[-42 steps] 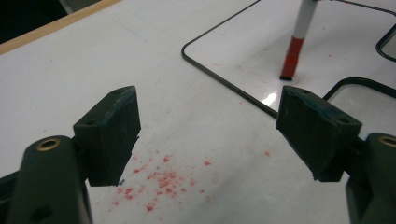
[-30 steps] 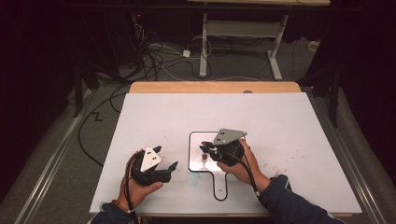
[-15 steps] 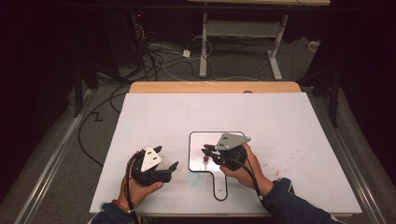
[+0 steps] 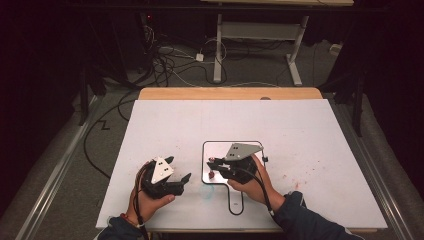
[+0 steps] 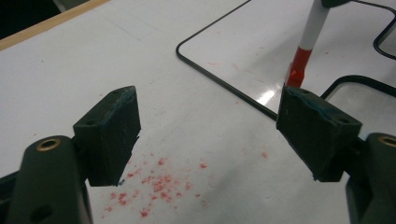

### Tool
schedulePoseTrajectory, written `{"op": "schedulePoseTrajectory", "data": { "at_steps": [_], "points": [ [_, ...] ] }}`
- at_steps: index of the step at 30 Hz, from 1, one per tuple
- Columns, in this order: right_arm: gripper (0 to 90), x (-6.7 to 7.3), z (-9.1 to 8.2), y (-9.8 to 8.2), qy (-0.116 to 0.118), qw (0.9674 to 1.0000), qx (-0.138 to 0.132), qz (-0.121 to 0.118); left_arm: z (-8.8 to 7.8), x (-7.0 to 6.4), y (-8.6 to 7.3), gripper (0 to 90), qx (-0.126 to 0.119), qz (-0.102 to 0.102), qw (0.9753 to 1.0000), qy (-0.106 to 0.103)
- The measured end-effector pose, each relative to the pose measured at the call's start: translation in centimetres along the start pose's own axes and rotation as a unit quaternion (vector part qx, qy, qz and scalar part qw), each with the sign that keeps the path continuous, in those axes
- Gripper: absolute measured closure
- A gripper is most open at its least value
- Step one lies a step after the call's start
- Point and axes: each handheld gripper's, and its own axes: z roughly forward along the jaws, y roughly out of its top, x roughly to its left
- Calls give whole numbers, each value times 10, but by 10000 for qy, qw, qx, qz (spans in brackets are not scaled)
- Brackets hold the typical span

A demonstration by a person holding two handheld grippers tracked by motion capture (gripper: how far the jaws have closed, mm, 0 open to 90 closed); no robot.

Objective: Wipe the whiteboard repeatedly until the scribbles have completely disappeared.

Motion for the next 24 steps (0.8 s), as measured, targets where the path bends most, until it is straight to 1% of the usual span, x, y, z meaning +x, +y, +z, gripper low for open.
{"op": "schedulePoseTrajectory", "data": {
  "at_steps": [2, 4, 5, 6, 7, 8, 10, 11, 12, 14, 17, 19, 21, 23, 24],
  "points": [
    [816, 3, 4, 2, 49, 10000, -14, -74, -1, 0, 0, 208, -20, 5, 10000, -2],
    [816, 0, 8, 4, 28, 9999, -2, -159, -1, 0, 0, 209, -19, 8, 10000, -2],
    [816, -2, 10, 6, -16, 9998, 25, -214, -1, 0, 0, 209, -18, 9, 10000, -8],
    [817, -5, 12, 8, -123, 9995, 39, -300, 0, 0, 0, 208, -17, 10, 10000, -11],
    [816, -9, 14, 9, -184, 9993, 21, -320, 0, 0, 0, 208, -16, 15, 10000, -14],
    [816, -14, 17, 9, -226, 9994, 6, -281, 0, 0, 0, 208, -16, 20, 10000, -16],
    [816, -22, 20, 11, -330, 9990, -9, -296, 0, 0, 0, 208, -18, 22, 10000, -19],
    [817, -25, 22, 11, -360, 9990, -51, -261, 0, 0, 0, 208, -12, 25, 10000, -19],
    [817, -29, 24, 11, -381, 9990, -93, -218, 0, 1, 0, 208, -2, 28, 10000, -25],
    [817, -33, 28, 12, -471, 9986, -123, -207, 0, 1, -1, 208, 4, 33, 10000, -21],
    [817, -38, 32, 13, -575, 9979, -167, -234, 0, 1, -1, 208, -5, 35, 10000, -28],
    [817, -40, 33, 13, -631, 9977, -166, -170, -1, 1, -1, 208, -15, 21, 10000, -28],
    [816, -42, 33, 13, -640, 9977, -176, -165, 0, 2, -2, 208, -8, 12, 10000, -29],
    [816, -41, 31, 13, -617, 9979, -124, -138, 0, 2, -2, 208, 8, 19, 10000, -27],
    [816, -40, 30, 13, -550, 9983, -119, -133, 0, 2, -2, 208, 14, 14, 10000, -31]
  ]
}}
